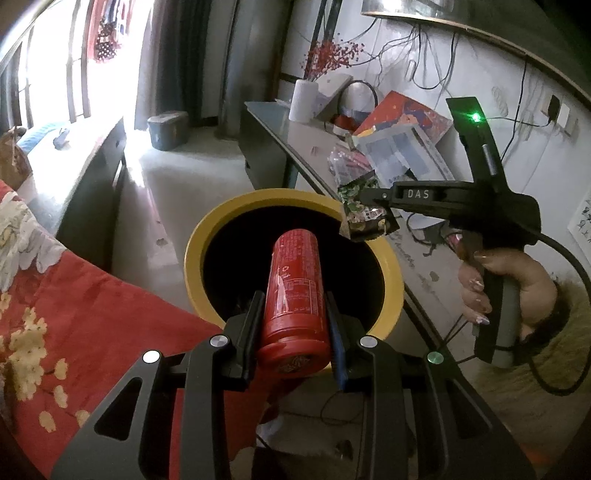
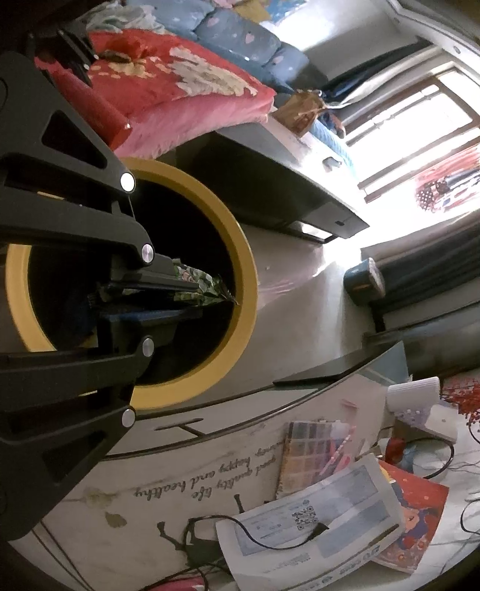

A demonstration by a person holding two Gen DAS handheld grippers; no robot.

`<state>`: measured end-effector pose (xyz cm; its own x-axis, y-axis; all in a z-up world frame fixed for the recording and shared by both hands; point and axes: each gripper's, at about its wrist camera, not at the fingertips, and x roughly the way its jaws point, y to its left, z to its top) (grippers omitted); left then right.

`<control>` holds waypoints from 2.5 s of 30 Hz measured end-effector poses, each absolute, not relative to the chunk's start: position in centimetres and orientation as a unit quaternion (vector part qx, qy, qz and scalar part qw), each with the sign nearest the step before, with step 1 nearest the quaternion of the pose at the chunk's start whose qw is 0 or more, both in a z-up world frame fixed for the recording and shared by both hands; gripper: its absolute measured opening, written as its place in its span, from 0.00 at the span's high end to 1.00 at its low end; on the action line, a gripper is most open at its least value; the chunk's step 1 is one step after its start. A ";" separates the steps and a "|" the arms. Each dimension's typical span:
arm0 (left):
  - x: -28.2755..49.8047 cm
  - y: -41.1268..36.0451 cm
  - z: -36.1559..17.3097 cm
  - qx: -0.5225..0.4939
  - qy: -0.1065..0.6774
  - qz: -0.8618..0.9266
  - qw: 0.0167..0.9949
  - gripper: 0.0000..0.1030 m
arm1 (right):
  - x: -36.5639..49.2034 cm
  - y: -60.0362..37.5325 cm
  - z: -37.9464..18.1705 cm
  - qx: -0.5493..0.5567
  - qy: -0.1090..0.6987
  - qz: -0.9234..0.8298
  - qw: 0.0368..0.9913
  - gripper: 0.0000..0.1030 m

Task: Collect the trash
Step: 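Open both tools to drop the tube and packet into the bin, then move both open tools back over the trash on the bedspread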

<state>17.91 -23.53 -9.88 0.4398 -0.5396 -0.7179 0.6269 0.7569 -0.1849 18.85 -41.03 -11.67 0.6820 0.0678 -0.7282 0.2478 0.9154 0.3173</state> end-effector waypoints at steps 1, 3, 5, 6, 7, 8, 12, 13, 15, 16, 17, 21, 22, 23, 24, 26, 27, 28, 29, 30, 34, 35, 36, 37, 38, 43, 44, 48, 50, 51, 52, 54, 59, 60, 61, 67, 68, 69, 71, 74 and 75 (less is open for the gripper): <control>18.1 -23.7 -10.1 0.054 0.405 -0.344 0.846 0.71 | 18.9 -41.0 -11.9 0.200 0.397 -0.050 0.894 0.94; 18.5 -24.0 -10.5 0.054 0.409 -0.342 0.844 0.71 | 18.9 -41.0 -12.1 0.200 0.401 -0.049 0.893 0.93; 18.8 -24.3 -10.9 0.053 0.414 -0.341 0.842 0.71 | 19.0 -41.1 -12.2 0.201 0.403 -0.047 0.891 0.93; 19.1 -24.5 -11.1 0.053 0.416 -0.340 0.842 0.71 | 19.0 -41.0 -12.3 0.201 0.404 -0.047 0.891 0.93; 19.2 -24.7 -11.3 0.053 0.418 -0.340 0.841 0.71 | 19.0 -41.0 -12.3 0.201 0.404 -0.047 0.891 0.92; 19.6 -25.0 -11.5 0.054 0.420 -0.339 0.840 0.71 | 19.0 -41.0 -12.3 0.202 0.404 -0.047 0.891 0.91; 20.4 -25.4 -11.7 0.044 0.426 -0.331 0.841 0.68 | 18.9 -41.2 -12.3 0.204 0.402 -0.051 0.891 0.72; 20.8 -25.3 -11.7 0.038 0.426 -0.322 0.844 0.57 | 18.9 -41.3 -12.3 0.205 0.399 -0.053 0.892 0.67; 20.9 -24.9 -11.4 0.027 0.424 -0.316 0.848 0.41 | 18.8 -41.3 -12.1 0.203 0.396 -0.055 0.894 0.63; 20.9 -24.7 -11.3 0.022 0.421 -0.315 0.850 0.38 | 18.7 -41.4 -12.0 0.202 0.394 -0.057 0.895 0.57; 20.8 -24.6 -11.0 0.020 0.417 -0.312 0.853 0.32 | 18.7 -41.4 -11.8 0.202 0.391 -0.058 0.896 0.54; 20.4 -23.3 -9.7 0.000 0.397 -0.295 0.869 0.14 | 18.4 -41.1 -11.1 0.196 0.379 -0.058 0.903 0.41; 20.2 -22.9 -9.3 -0.009 0.391 -0.291 0.873 0.09 | 18.3 -40.9 -10.8 0.193 0.374 -0.059 0.905 0.32; 20.2 -22.6 -9.1 -0.014 0.388 -0.287 0.876 0.08 | 18.1 -40.8 -10.6 0.190 0.367 -0.061 0.909 0.30; 20.1 -22.3 -8.7 -0.021 0.384 -0.283 0.879 0.08 | 18.0 -40.7 -10.2 0.188 0.360 -0.062 0.912 0.29; 19.9 -21.6 -8.0 -0.030 0.376 -0.277 0.884 0.07 | 17.9 -40.4 -9.7 0.184 0.355 -0.060 0.915 0.28; 19.8 -21.2 -7.7 -0.031 0.373 -0.273 0.886 0.07 | 17.8 -40.3 -9.5 0.182 0.352 -0.059 0.916 0.27; 19.6 -20.9 -7.3 -0.033 0.367 -0.268 0.890 0.07 | 17.7 -40.2 -9.2 0.181 0.348 -0.059 0.918 0.26; 19.4 -20.6 -7.1 -0.033 0.363 -0.264 0.893 0.07 | 17.6 -40.0 -9.0 0.180 0.346 -0.057 0.919 0.26; 19.3 -20.4 -6.8 -0.034 0.360 -0.261 0.895 0.07 | 17.6 -39.8 -8.9 0.178 0.344 -0.055 0.920 0.26; 18.6 -19.2 -6.0 -0.036 0.347 -0.249 0.904 0.07 | 17.4 -39.0 -8.2 0.169 0.339 -0.047 0.924 0.26; 18.5 -19.0 -5.8 -0.036 0.345 -0.247 0.905 0.07 | 17.4 -38.9 -8.1 0.168 0.338 -0.045 0.925 0.26; 18.4 -18.8 -5.6 -0.036 0.344 -0.245 0.906 0.07 | 17.4 -38.7 -7.9 0.166 0.336 -0.044 0.926 0.26; 18.3 -18.5 -5.5 -0.037 0.341 -0.244 0.907 0.07 | 17.3 -38.5 -7.8 0.165 0.335 -0.041 0.927 0.25; 18.2 -18.3 -5.3 -0.038 0.339 -0.242 0.908 0.07 | 17.2 -38.4 -7.7 0.164 0.334 -0.039 0.927 0.25; 17.7 -16.9 -4.7 -0.041 0.328 -0.231 0.915 0.07 | 16.9 -37.3 -7.0 0.154 0.329 -0.029 0.931 0.25; 17.6 -16.5 -4.6 -0.042 0.325 -0.228 0.917 0.07 | 16.9 -37.1 -6.8 0.153 0.328 -0.026 0.932 0.25; 17.2 -15.2 -4.3 -0.049 0.320 -0.216 0.921 0.07 | 16.7 -35.8 -6.3 0.144 0.324 -0.012 0.935 0.25; 17.1 -14.5 -4.1 -0.053 0.318 -0.206 0.924 0.07 | 16.7 -35.1 -6.0 0.138 0.323 -0.004 0.936 0.25; 17.0 -14.0 -4.0 -0.054 0.316 -0.202 0.925 0.07 | 16.7 -34.8 -5.8 0.134 0.323 -0.002 0.937 0.25; 16.9 -13.7 -4.0 -0.056 0.314 -0.199 0.927 0.07 | 16.7 -34.3 -5.7 0.130 0.322 0.003 0.938 0.25; 16.6 -12.9 -3.7 -0.058 0.309 -0.191 0.930 0.07 | 16.6 -33.6 -5.4 0.124 0.320 0.010 0.939 0.25; 16.1 -10.9 -3.3 -0.069 0.301 -0.171 0.936 0.07 | 16.4 -31.7 -4.8 0.110 0.318 0.029 0.941 0.25; 16.0 -10.7 -3.2 -0.070 0.300 -0.168 0.936 0.07 | 16.4 -31.3 -4.7 0.107 0.318 0.034 0.942 0.25; 15.9 -10.4 -3.2 -0.072 0.299 -0.165 0.937 0.07 | 16.3 -30.8 -4.6 0.103 0.318 0.039 0.942 0.25; 15.7 -8.3 -2.7 -0.085 0.290 -0.144 0.942 0.07 | 16.0 -28.6 -4.1 0.089 0.318 0.062 0.942 0.24; 15.6 -7.9 -2.6 -0.086 0.288 -0.139 0.943 0.07 | 16.0 -28.2 -4.1 0.086 0.319 0.067 0.942 0.24; 15.6 -7.5 -2.6 -0.088 0.287 -0.136 0.944 0.07 | 15.9 -27.9 -4.0 0.084 0.319 0.069 0.942 0.23; 15.6 -6.7 -2.6 -0.093 0.284 -0.128 0.946 0.07 | 15.9 -27.2 -3.9 0.077 0.319 0.076 0.941 0.22; 15.5 -5.5 -2.5 -0.103 0.281 -0.117 0.947 0.07 | 15.8 -25.9 -3.9 0.070 0.322 0.086 0.940 0.22; 15.5 -5.2 -2.5 -0.104 0.281 -0.115 0.947 0.07 | 15.8 -25.6 -3.9 0.068 0.323 0.089 0.940 0.22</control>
